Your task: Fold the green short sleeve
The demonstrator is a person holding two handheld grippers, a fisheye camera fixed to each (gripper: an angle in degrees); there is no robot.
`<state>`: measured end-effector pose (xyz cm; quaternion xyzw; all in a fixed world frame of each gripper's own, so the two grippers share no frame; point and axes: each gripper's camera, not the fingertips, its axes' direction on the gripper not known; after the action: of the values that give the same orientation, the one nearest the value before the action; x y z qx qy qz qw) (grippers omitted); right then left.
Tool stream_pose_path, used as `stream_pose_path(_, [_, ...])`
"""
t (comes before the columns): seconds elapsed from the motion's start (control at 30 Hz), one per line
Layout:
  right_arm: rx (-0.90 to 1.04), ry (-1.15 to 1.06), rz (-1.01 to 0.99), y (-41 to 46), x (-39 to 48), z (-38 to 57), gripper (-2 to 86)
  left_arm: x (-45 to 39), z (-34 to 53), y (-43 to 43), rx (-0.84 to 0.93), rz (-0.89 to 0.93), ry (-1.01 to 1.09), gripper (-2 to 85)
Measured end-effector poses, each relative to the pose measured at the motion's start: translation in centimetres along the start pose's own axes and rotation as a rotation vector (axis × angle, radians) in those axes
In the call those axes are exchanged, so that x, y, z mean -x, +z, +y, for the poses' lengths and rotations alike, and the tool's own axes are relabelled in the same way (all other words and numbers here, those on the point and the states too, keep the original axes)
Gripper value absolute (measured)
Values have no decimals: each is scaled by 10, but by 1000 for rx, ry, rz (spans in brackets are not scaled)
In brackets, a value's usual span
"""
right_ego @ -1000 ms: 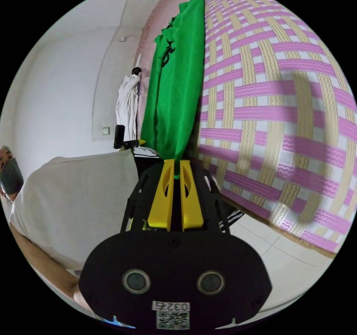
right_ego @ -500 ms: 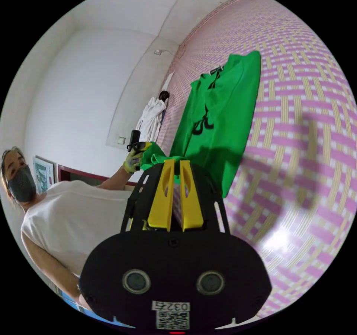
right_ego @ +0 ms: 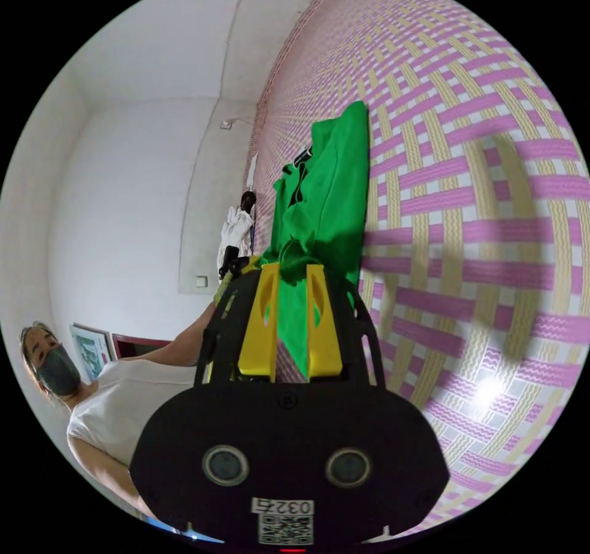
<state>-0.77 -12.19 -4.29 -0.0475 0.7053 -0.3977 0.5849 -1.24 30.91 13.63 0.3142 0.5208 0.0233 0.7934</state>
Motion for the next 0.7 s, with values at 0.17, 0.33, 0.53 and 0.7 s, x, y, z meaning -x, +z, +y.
stream_pose_path(0.17, [-96,25,-14,-14,-11,32,77,2,51,-18,-106,-5,29,36])
stream_pose_path(0.33, [-35,-27,61,-2,-2,75,77,-13,95,-9,-63,-121,80,44])
stream_pose_path(0.53, [39,-111,63,25,17,101,80,-43,111,21,23,-170,208,57])
stream_pose_path(0.7, [146,-239,162,48,41,103,82,-74,115,54,121,-271,342,60])
